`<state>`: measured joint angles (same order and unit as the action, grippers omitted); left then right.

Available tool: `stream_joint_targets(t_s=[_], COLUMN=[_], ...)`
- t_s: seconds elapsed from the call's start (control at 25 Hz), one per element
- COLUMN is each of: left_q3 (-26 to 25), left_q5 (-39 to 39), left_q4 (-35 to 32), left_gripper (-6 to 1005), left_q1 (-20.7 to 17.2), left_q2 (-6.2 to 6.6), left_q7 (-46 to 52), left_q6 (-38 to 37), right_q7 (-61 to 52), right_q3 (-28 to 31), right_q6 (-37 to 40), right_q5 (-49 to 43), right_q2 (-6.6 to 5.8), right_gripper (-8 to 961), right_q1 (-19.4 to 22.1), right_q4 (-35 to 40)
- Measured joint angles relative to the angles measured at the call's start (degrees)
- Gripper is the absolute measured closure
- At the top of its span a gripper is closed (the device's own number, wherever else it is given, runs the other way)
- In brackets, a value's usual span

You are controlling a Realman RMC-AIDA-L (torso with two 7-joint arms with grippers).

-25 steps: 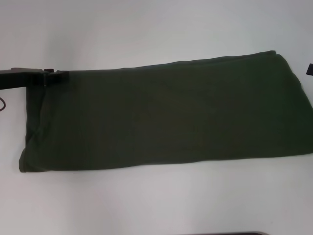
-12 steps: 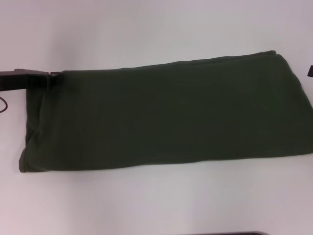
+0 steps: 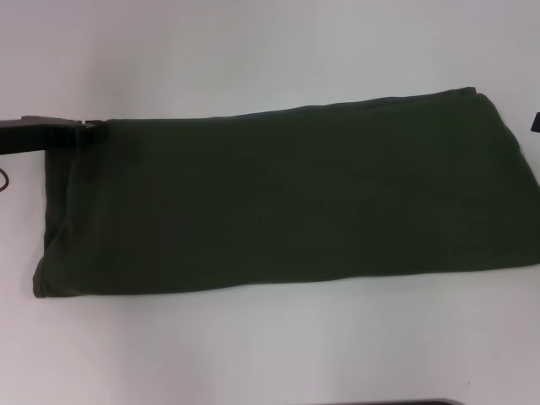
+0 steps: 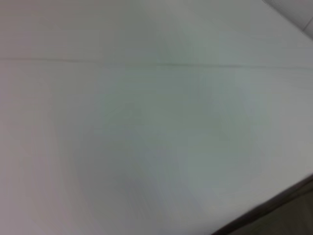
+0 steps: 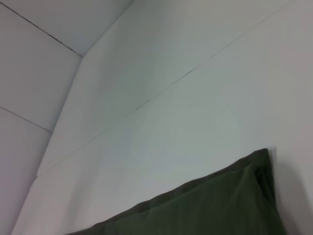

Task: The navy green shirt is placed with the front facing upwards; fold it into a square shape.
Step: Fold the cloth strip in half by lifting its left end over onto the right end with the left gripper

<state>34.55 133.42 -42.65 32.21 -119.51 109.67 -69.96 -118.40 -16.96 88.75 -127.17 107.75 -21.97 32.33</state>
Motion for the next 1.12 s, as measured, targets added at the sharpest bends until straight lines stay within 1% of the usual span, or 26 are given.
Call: stream_joint_targets(t_s=[0.16, 0.36, 0.76, 0.96, 1.12], left_q3=[-2.1, -3.1, -3.8, -4.3, -4.3], left_q5=[-1.6, -2.1, -2.1, -2.1, -1.7], left_q4=[-2.8, -5.5, -5.5, -5.5, -5.7], left_gripper=[950, 949, 938, 933, 796], left_q1=[-1.4, -3.1, -3.5, -3.5, -3.6], left_q2=[-0.08, -0.16, -0.48, -0.28, -0.14], left_q7=[-0.2, 0.2, 0.6, 2.4, 4.3], left_q6=[-3.5, -5.1, -4.7, -4.6, -4.6], right_q7=[0.1, 0.3, 0.3, 0.4, 0.4], right_q3=[0.0, 0.0, 0.0, -0.1, -0.1], right_q6=[0.0, 0.0, 0.0, 0.0, 0.0], right_q5=[0.0, 0.0, 0.0, 0.0, 0.0], right_q2=[0.00, 0.00, 0.01, 0.42, 0.47], right_gripper=[217, 217, 217, 217, 218], right_q1=[0.0, 0.0, -0.1, -0.5, -0.5], right_q4=[-0.1, -0.1, 0.0, 0.2, 0.2])
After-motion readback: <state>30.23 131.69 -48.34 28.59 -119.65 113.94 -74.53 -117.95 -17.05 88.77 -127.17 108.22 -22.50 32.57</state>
